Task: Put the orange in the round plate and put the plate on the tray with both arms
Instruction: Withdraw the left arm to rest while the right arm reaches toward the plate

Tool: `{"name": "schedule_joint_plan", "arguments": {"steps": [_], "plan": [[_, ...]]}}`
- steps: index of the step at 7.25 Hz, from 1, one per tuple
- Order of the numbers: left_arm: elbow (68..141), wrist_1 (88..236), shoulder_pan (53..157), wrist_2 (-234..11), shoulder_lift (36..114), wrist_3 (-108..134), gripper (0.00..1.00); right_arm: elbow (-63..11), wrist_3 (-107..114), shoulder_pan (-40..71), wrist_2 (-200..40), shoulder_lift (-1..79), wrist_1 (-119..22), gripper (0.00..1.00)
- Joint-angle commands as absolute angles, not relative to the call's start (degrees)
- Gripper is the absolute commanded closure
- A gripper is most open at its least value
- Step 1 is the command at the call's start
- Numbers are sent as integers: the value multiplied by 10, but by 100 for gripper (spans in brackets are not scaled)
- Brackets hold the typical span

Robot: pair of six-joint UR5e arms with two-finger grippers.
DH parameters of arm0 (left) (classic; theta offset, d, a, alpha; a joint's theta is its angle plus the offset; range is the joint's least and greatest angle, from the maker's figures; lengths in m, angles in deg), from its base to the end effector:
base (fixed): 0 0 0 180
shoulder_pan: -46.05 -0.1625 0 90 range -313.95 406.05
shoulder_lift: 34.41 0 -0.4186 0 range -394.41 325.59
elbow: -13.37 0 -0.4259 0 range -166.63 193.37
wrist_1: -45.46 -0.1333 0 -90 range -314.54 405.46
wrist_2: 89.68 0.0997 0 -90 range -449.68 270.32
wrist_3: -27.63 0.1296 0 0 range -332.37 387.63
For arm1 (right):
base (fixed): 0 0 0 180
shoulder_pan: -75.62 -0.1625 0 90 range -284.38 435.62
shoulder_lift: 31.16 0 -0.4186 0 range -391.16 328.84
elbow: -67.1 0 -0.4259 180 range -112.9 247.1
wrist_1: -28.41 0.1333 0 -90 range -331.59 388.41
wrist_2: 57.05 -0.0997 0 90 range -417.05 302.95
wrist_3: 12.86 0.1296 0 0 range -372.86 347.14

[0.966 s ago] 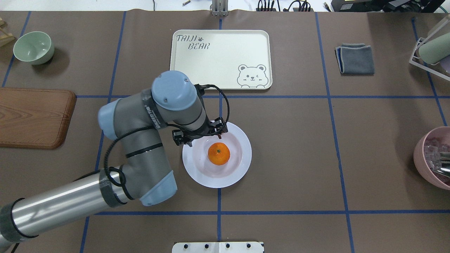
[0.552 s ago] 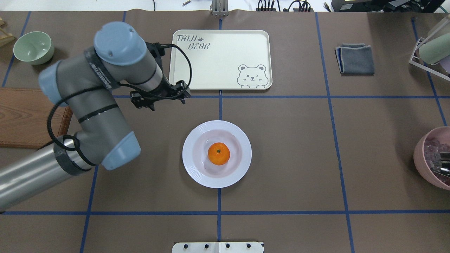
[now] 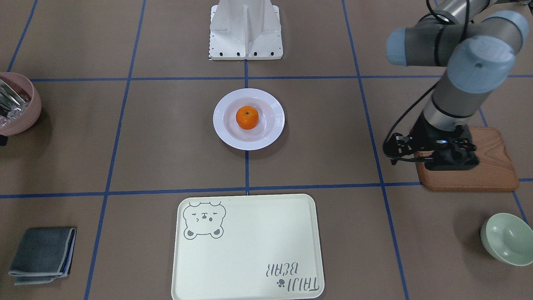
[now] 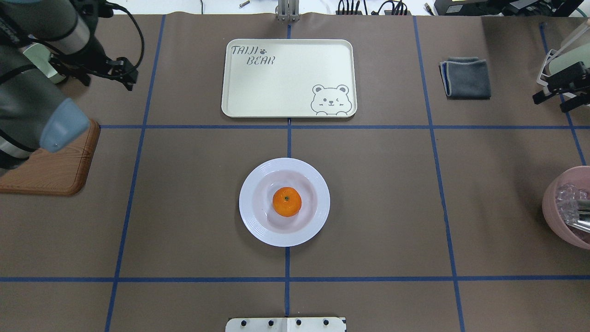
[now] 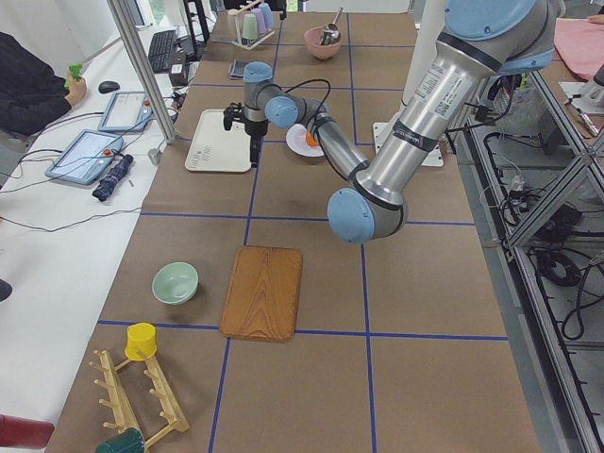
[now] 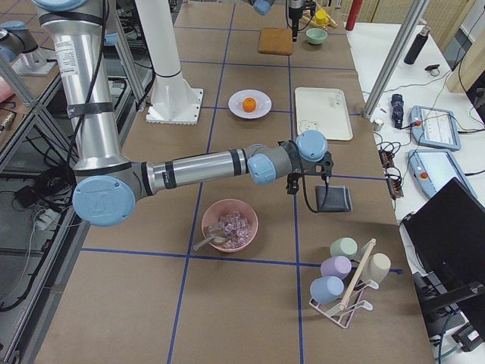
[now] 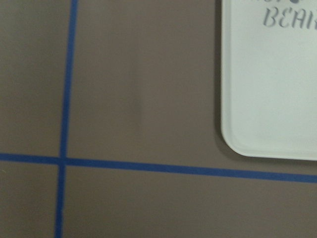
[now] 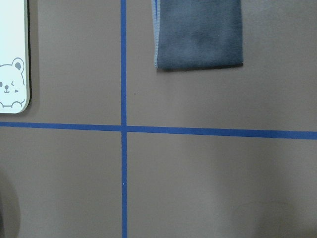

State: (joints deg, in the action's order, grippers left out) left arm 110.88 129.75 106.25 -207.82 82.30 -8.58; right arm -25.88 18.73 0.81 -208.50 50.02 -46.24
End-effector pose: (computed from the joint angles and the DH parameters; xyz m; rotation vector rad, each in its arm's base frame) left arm 0.2765 -0.6281 0.3498 0.1468 0.6684 0.0147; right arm -0.1379 -0.5823 0.4987 -0.0253 -1.1313 0.0010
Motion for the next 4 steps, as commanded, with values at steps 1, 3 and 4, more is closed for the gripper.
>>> {"name": "schedule_joint_plan", "arguments": {"steps": [1,3,4], "plan": [[1091,1304,1136,-2089,783,-22,2,-262,427,99,-2004,469,-332,0],[1078,1304,1155,-2096,779,-21,2,-259,623,186,-1938,467,-170,0],[1074,1306,1155,-2095,779,-20,2,-255,685,228,-1910,468,-101,0]]}}
